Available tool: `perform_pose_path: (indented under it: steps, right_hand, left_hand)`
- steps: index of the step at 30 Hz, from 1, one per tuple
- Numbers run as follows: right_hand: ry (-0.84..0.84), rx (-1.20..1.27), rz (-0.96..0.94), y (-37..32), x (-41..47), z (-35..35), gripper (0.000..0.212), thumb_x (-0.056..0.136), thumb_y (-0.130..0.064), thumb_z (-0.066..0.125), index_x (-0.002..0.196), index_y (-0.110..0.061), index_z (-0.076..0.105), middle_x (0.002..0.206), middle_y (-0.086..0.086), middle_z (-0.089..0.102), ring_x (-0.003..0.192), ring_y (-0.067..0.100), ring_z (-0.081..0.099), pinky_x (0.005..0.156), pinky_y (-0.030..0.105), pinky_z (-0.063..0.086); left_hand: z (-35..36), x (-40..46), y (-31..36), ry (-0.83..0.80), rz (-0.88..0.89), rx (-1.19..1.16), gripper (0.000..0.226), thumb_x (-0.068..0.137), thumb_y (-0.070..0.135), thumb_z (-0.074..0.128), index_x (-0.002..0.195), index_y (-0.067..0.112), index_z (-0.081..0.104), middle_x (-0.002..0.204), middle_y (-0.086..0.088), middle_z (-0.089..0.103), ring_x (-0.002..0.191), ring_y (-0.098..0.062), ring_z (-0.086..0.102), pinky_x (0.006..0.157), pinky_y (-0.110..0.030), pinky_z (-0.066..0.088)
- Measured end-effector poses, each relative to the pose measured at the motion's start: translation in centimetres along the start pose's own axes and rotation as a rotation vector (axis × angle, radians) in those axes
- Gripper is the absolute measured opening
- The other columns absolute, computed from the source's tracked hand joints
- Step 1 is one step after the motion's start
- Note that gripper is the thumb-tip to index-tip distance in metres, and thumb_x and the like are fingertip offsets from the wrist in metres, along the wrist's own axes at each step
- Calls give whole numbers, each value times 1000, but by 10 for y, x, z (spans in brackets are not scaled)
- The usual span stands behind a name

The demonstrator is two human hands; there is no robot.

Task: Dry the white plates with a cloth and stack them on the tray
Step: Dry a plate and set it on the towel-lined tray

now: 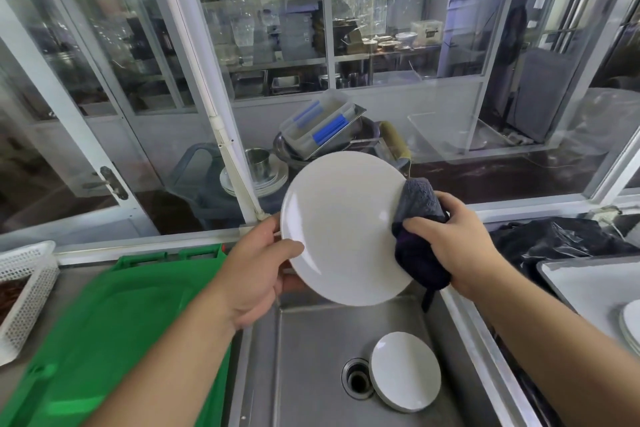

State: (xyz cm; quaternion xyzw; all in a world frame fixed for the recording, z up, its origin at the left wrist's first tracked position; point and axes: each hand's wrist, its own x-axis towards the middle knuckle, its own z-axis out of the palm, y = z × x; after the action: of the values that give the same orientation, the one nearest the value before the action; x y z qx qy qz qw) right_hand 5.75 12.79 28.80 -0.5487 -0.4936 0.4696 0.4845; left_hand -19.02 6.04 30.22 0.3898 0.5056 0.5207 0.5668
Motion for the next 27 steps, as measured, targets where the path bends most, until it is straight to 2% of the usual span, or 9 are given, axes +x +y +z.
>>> perform_pose_path:
  steps: [3,5,8,12,15,19,21,23,27]
  right_hand:
    - [43,79,43,1,2,1,33,85,-10,77,100,-37,66,104,1,73,89,24,72,79,45,64]
    - [81,177,92,5,3,5,28,88,-9,75,99,-33,66,102,4,74,84,23,72,70,37,63]
    - [84,304,209,16,0,18,20,91,-10,75,107,-20,68,101,12,75,78,26,72,60,32,58]
    - [48,466,369,31,-18,44,13,97,-12,70,109,-12,65,91,13,73,73,26,69,64,35,57]
    - [33,527,421,41,-26,49,18,97,-14,70,114,-11,64,97,16,72,77,29,70,69,39,57]
    - [60,455,374,44,-19,42,19,93,-10,71,111,-6,68,91,18,72,75,31,68,72,43,57]
    - [69,382,320,39,-15,37,21,90,-8,73,110,-7,69,92,17,74,75,30,70,71,42,59]
    - [92,279,238,33,-9,29,22,88,-7,74,108,-13,70,95,14,76,80,29,73,71,41,63]
    - [84,-11,119,21,-1,15,37,80,-21,80,112,-32,65,96,0,76,89,26,74,85,54,63]
  left_hand:
    - [7,-3,-2,-30,51,-52,41,99,-11,48,125,17,65,117,-17,74,94,-29,73,63,-42,64]
    - [16,-4,-9,-21,95,-89,43,98,-12,49,125,18,64,115,-12,76,94,-26,74,61,-38,62]
    - [33,-2,-25,32,169,-141,51,97,-15,49,128,24,59,110,-1,77,103,-22,73,71,-41,63]
    - [56,-3,-47,82,251,-122,69,91,-26,44,129,31,57,118,0,76,114,-26,71,92,-59,59]
    - [57,-7,-57,59,284,-74,72,91,-24,46,132,33,60,128,-4,72,120,-30,68,98,-61,55]
    - [49,-7,-55,72,202,-175,59,80,-3,65,133,23,58,124,-3,74,116,-28,70,90,-57,60]
    - [39,-5,-48,104,134,-224,47,85,1,70,127,21,62,119,-2,75,108,-26,73,79,-51,63]
    - [27,-4,-40,106,63,-223,31,98,-1,60,122,17,65,119,-7,76,101,-26,73,73,-48,64]
    - [17,-5,-36,86,17,-217,35,101,-10,44,122,11,63,120,-15,73,94,-29,75,69,-49,65]
